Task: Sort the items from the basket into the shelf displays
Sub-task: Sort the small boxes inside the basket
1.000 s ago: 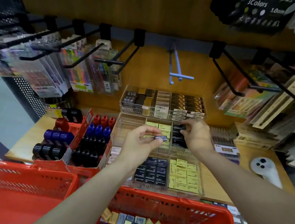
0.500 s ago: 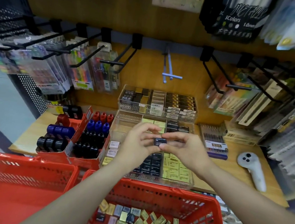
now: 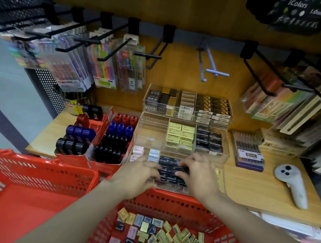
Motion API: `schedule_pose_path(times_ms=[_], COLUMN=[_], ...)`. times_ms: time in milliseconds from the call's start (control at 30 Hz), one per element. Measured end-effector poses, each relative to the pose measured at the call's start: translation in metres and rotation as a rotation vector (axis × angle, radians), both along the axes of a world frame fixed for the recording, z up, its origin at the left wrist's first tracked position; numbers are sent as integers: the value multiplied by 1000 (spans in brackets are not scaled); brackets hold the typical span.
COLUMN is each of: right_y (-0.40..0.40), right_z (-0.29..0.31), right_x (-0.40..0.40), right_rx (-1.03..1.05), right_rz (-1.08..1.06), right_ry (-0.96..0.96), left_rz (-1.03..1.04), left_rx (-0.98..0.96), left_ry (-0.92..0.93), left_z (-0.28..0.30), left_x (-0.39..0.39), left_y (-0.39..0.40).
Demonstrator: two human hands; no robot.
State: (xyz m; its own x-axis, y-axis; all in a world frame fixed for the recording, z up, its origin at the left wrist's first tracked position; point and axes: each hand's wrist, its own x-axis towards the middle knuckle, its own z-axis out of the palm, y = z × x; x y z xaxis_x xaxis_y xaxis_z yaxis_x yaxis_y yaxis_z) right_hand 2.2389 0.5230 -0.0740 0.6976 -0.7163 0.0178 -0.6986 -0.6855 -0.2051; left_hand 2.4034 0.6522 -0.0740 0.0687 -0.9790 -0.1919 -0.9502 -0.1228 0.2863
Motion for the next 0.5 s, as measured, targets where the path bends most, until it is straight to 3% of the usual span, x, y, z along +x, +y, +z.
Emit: schedule_pose_path(times_ms=[500], right_y=[12], right_z=[-25], right_x=[36], right_rx=[1], right_rz=[-57], right_ry=[-67], left_rz=[38], left_rx=[-224], left_ry=[197], left_z=[-23], left_x=[13], left_y=[14])
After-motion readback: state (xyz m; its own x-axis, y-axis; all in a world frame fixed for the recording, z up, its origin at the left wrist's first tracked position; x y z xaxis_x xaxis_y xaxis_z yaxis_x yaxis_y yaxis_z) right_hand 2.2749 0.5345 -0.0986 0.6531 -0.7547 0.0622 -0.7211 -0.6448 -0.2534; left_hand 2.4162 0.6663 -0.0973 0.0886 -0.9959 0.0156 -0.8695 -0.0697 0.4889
